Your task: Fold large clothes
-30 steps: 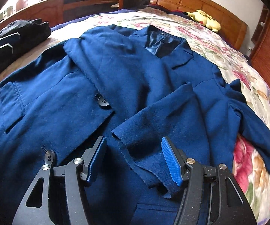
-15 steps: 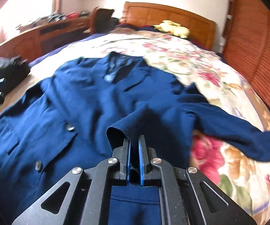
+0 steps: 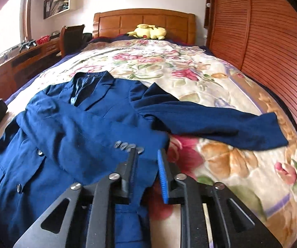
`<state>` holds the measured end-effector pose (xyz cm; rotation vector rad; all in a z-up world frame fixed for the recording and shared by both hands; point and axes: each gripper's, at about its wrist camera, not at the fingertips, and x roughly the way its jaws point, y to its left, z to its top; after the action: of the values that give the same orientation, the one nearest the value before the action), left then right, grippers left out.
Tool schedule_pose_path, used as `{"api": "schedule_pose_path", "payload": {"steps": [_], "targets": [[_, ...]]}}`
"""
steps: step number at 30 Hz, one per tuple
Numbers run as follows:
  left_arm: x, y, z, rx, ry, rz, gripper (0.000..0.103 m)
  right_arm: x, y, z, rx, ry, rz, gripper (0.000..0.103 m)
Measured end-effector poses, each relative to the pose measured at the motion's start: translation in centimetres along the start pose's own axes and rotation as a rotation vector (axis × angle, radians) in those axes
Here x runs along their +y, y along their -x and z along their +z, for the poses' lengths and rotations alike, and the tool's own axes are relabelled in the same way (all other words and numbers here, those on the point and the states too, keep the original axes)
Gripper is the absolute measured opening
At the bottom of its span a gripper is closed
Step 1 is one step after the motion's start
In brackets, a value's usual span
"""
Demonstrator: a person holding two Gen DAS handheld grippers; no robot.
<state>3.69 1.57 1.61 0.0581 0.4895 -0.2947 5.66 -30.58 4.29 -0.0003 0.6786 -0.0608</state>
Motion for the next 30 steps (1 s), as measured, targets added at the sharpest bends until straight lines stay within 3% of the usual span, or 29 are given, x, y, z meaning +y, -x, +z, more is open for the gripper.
{"api": "schedule_pose_path", "payload": {"steps": [5, 7, 9, 19, 30], "targets": [[-1.6, 0.7, 0.2, -0.022, -0.008, 0.002, 0.082, -0.1, 2.0, -1.4, -0.026, 0.012, 0.031, 0.038], [-2.3, 0.8, 0.2, -0.024, -0.005, -0.001, 0.082, -0.2, 2.9, -2.1, -0.028, 0.028, 0.043, 0.049], [-3.0, 0.6, 0.4, -0.021, -0.003, -0.008, 0.082, -0.5, 3.7, -2.7, -0.024, 0.044, 0.055, 0.052], [-7.7, -2.4, 1.7, -0.033, -0.039, -0.036, 0.082, -4.7, 5.6, -3.8, -0.027, 0.038, -0.003, 0.052], [-10.9, -6.1, 2.2, 0.009, -0.070, -0.039, 0.082, -13.2, 1.7, -2.1, 0.006, -0.048, -0.079, 0.052]]}}
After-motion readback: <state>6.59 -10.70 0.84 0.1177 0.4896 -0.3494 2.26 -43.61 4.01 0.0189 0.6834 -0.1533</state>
